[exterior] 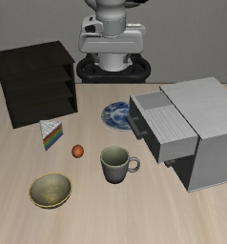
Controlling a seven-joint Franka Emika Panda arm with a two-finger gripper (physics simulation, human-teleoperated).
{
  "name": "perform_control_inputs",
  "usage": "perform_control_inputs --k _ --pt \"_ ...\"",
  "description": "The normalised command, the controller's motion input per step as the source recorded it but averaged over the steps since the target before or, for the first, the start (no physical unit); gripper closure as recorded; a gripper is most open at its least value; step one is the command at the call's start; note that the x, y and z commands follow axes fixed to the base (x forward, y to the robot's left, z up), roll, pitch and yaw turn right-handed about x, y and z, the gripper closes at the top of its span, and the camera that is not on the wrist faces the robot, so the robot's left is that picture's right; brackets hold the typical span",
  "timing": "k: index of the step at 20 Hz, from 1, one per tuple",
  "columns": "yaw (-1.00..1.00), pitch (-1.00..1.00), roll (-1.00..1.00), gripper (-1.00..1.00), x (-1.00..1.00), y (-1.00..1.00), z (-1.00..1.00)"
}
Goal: Pick up the cake and place it on the plate
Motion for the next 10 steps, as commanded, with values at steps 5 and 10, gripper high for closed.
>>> perform_control_inputs --k 5,10 --pt "0.0 0.0 0.0 -1.0 1.0 0.0 0.0" --pt "0.0 0.0 0.0 -1.0 1.0 0.0 0.0"
